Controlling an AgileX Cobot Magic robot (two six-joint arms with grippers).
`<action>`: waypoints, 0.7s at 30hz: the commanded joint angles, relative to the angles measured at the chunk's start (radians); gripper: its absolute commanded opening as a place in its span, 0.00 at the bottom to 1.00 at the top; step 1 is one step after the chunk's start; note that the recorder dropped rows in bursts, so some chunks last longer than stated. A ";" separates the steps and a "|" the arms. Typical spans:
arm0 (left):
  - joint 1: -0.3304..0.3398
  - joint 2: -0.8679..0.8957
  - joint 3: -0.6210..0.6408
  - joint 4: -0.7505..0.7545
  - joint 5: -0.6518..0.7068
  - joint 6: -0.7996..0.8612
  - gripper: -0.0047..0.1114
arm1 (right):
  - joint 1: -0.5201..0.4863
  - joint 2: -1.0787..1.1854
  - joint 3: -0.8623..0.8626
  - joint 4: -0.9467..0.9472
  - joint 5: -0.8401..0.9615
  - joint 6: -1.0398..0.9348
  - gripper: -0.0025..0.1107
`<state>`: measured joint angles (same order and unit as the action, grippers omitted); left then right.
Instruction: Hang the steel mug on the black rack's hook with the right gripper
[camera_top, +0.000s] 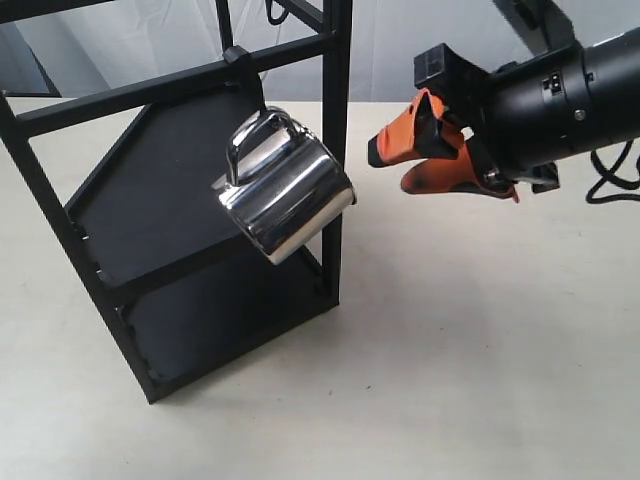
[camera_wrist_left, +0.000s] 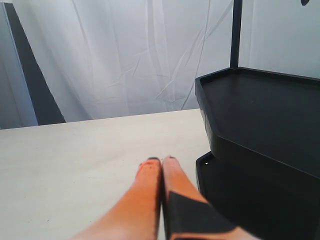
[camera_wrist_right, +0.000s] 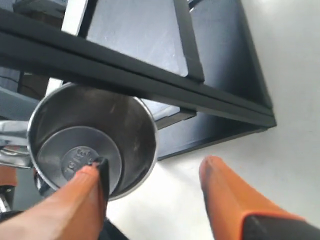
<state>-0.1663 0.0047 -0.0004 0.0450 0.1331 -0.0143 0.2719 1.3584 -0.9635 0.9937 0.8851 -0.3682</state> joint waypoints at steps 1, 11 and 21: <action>-0.005 -0.005 0.000 0.000 -0.005 -0.002 0.05 | -0.004 -0.114 0.002 -0.191 -0.065 0.066 0.39; -0.005 -0.005 0.000 0.000 -0.005 -0.002 0.05 | -0.003 -0.340 0.002 -0.394 -0.035 0.146 0.02; -0.005 -0.005 0.000 0.000 -0.005 -0.002 0.05 | -0.003 -0.398 0.002 -0.404 -0.075 0.122 0.01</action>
<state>-0.1663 0.0047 -0.0004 0.0450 0.1331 -0.0143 0.2719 0.9785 -0.9635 0.6095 0.8478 -0.2249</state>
